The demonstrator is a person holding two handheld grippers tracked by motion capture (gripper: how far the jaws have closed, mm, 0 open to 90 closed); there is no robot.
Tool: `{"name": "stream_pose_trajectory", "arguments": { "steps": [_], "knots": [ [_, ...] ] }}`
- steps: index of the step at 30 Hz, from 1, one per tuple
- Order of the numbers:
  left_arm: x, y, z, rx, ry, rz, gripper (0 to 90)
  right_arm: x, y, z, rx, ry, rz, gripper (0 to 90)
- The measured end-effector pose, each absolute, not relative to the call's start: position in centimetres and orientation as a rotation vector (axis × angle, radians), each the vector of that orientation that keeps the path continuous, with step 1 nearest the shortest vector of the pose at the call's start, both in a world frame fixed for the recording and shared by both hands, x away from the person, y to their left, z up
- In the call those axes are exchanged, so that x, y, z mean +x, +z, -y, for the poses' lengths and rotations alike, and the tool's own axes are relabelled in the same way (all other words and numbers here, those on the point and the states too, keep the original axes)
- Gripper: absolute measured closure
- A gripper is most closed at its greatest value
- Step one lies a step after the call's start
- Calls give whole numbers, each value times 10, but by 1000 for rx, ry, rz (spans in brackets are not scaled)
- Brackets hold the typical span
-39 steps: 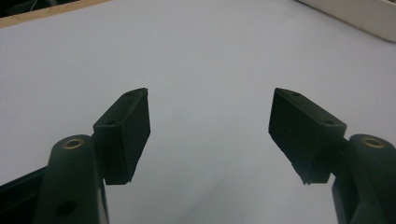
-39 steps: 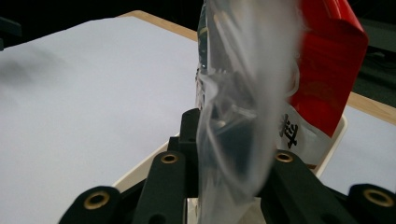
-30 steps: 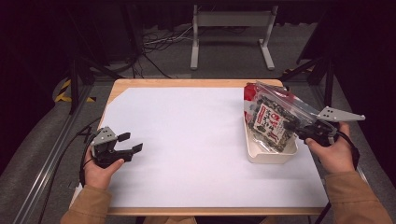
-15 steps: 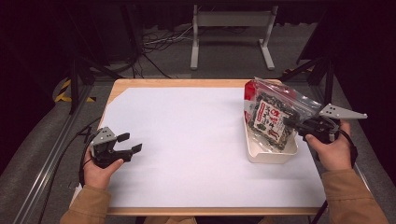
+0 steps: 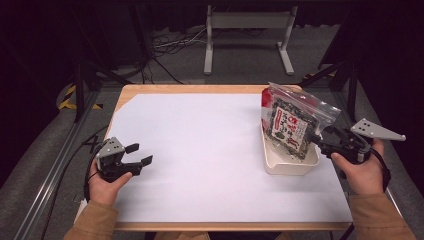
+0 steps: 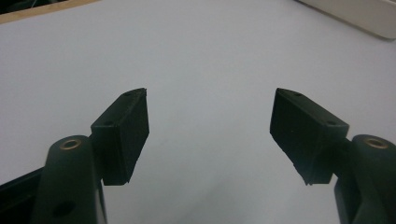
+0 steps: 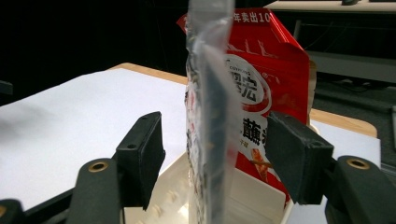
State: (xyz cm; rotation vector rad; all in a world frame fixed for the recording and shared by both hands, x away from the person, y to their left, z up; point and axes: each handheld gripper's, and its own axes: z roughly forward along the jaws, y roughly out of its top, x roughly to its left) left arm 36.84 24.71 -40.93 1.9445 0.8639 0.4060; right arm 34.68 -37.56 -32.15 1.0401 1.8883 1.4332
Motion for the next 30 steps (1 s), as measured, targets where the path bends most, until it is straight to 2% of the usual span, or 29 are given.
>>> {"name": "stream_pose_trajectory", "arguments": {
  "steps": [21, 30],
  "knots": [
    [356, -400, -238, 1939, 394, -810, 283, 290, -321, 354, 988, 1377, -1870, 386],
    [351, -397, -235, 1935, 389, -789, 281, 286, -330, 330, 887, 1466, -1961, 367]
  ]
}}
